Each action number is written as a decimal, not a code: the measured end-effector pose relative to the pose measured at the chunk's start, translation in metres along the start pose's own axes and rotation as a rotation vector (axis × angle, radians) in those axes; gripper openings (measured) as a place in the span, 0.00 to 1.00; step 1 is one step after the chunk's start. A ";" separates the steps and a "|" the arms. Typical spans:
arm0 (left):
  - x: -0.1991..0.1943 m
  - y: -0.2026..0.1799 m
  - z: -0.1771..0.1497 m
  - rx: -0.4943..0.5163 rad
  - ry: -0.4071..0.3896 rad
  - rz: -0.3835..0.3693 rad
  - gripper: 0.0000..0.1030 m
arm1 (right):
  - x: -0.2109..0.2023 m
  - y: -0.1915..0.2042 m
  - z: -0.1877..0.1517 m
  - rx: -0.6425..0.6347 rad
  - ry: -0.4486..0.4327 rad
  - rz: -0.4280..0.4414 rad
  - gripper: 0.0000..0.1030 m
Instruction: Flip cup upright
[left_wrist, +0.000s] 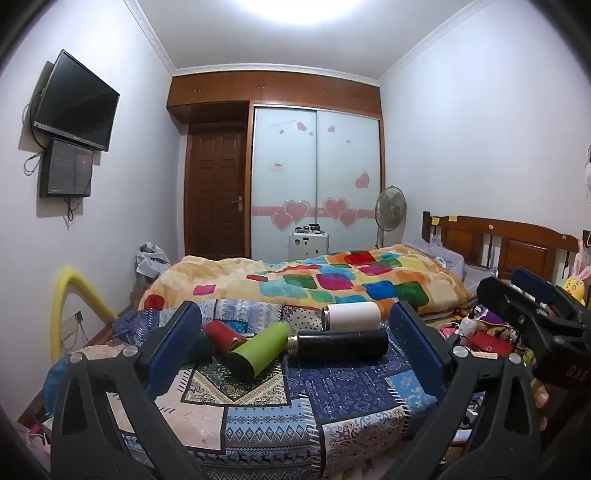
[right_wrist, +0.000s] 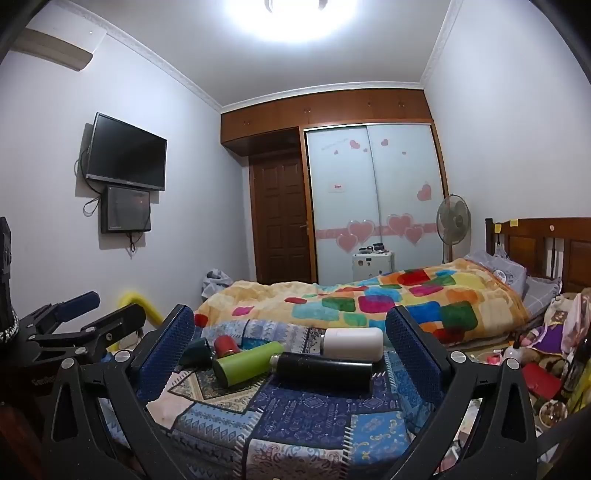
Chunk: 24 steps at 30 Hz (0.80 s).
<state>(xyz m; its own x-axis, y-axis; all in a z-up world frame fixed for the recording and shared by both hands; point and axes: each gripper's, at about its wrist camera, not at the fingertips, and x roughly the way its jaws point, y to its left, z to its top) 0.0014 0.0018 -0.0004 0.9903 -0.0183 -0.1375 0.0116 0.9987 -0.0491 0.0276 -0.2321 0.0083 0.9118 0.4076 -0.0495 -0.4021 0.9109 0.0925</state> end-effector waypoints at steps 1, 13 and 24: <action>0.001 0.000 -0.001 -0.003 0.002 -0.005 1.00 | 0.000 0.000 0.000 0.000 -0.004 0.001 1.00; 0.005 0.004 -0.004 0.006 0.000 0.016 1.00 | 0.001 0.002 0.001 -0.003 -0.004 0.010 1.00; 0.009 0.007 -0.010 0.004 0.001 0.025 1.00 | 0.000 0.003 -0.001 -0.006 -0.002 0.007 1.00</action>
<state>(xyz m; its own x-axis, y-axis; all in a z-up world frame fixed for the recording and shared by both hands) 0.0093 0.0084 -0.0121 0.9901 0.0062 -0.1400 -0.0121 0.9991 -0.0418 0.0264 -0.2289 0.0080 0.9091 0.4139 -0.0470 -0.4090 0.9084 0.0871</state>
